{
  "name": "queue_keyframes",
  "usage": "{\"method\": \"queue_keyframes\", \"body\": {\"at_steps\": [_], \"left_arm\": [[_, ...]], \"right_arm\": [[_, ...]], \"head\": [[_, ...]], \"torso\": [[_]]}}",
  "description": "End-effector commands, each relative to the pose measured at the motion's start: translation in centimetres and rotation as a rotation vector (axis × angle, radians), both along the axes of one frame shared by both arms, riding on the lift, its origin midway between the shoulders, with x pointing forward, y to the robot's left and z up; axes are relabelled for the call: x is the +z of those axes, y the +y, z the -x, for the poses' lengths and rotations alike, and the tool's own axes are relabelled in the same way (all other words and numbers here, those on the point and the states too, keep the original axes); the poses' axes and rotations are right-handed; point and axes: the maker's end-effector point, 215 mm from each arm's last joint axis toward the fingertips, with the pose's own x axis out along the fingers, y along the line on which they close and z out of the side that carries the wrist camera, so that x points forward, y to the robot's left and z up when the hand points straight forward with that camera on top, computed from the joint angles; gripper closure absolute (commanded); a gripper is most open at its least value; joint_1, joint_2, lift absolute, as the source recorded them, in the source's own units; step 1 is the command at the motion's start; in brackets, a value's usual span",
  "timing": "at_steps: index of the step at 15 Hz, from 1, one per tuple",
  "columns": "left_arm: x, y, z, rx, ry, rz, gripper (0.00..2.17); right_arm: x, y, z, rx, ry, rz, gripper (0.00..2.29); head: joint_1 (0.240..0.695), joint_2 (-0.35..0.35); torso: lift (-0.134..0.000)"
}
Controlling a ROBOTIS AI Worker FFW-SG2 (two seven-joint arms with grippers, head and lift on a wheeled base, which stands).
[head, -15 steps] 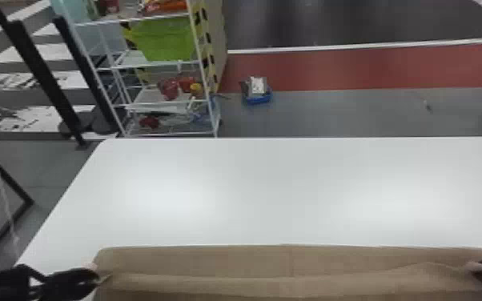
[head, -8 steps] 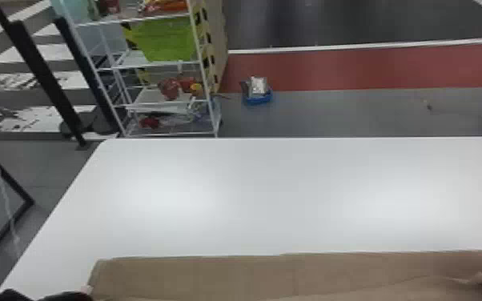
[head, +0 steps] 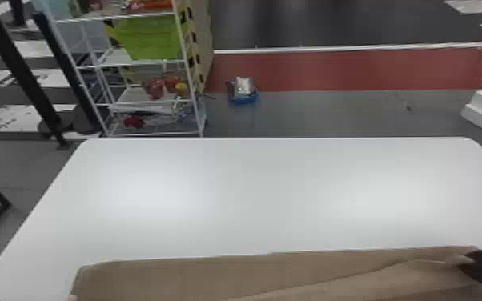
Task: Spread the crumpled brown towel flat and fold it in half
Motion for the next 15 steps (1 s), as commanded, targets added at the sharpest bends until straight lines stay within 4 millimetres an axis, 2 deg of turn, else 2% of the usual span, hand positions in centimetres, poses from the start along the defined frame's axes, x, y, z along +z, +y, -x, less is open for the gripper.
{"method": "queue_keyframes", "body": {"at_steps": [1, 3, 7, 11, 15], "left_arm": [[1.1, 0.7, 1.2, 0.003, -0.003, -0.034, 2.14], [1.4, 1.0, 2.0, 0.005, 0.006, -0.042, 2.14], [0.0, 0.0, 2.9, -0.003, 0.039, -0.015, 2.14], [-0.9, -2.0, 3.0, -0.027, 0.05, 0.021, 2.14], [-1.7, -2.1, 3.2, -0.027, 0.068, 0.028, 2.14]], "right_arm": [[0.8, -1.5, 0.1, -0.022, -0.006, 0.008, 1.32], [0.9, -2.0, 0.2, -0.028, -0.007, 0.015, 1.32], [-0.4, -2.2, 0.6, -0.025, 0.018, 0.023, 1.32], [-1.0, -2.0, 0.4, -0.022, 0.03, 0.019, 1.32], [-1.4, -1.7, 0.6, -0.017, 0.036, 0.016, 1.32]], "head": [[0.695, 0.099], [0.695, 0.09], [0.695, 0.076], [0.695, 0.042], [0.695, 0.025]], "torso": [[-0.123], [-0.123], [-0.123], [-0.123], [-0.123]]}}
